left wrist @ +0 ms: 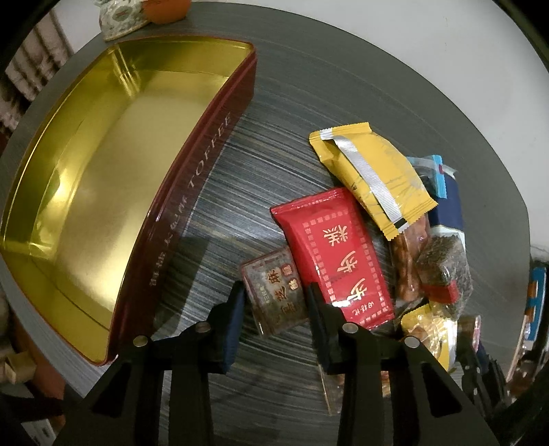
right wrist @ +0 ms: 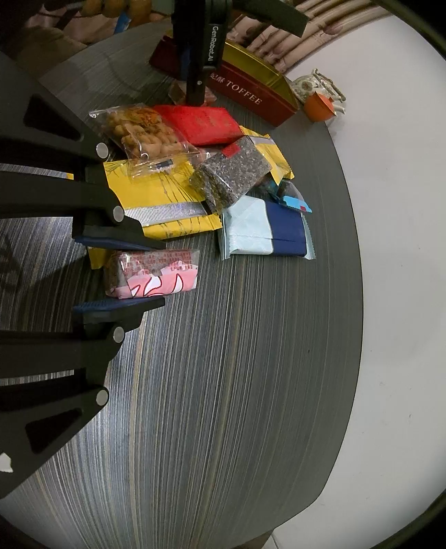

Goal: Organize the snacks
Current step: 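Carry the brown boxed cake with the left gripper into the gold tin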

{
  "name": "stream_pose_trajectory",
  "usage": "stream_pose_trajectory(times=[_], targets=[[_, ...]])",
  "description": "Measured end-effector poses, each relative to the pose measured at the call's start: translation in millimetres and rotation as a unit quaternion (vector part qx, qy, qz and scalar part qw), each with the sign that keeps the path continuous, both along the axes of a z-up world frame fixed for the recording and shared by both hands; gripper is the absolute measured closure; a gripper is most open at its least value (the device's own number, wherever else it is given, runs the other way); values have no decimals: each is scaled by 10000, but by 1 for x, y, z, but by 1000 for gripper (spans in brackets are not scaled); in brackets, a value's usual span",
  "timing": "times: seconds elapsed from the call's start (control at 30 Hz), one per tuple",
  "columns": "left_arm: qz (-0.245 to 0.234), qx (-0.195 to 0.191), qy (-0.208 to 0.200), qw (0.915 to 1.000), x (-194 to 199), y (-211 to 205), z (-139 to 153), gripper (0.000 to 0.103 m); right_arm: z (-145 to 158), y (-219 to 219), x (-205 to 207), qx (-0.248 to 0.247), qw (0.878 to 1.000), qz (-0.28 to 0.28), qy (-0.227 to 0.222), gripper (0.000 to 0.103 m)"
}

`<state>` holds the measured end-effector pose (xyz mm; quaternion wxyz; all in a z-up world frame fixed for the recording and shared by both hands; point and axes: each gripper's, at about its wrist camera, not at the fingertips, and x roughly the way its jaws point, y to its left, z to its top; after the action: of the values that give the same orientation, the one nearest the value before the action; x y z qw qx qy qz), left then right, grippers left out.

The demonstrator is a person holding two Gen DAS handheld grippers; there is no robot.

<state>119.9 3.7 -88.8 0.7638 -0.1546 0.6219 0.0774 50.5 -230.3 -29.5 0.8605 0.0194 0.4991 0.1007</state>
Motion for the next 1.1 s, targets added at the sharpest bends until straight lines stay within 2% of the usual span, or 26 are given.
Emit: stream_pose_trajectory(times=[0.17, 0.63, 0.93, 1.1], targets=[[-122, 59, -23, 9999, 0, -9, 0, 70, 0, 0, 0, 4, 10000, -3, 0, 81], [-454, -6, -246, 9987, -17, -13, 34, 70, -2, 0, 1, -14, 10000, 7, -2, 81], [-828, 93, -709, 9940, -21, -19, 69, 70, -3, 1, 2, -52, 10000, 10, -19, 81], [-900, 268, -889, 9916, -20, -5, 82, 70, -4, 2, 2, -84, 10000, -8, -43, 81]])
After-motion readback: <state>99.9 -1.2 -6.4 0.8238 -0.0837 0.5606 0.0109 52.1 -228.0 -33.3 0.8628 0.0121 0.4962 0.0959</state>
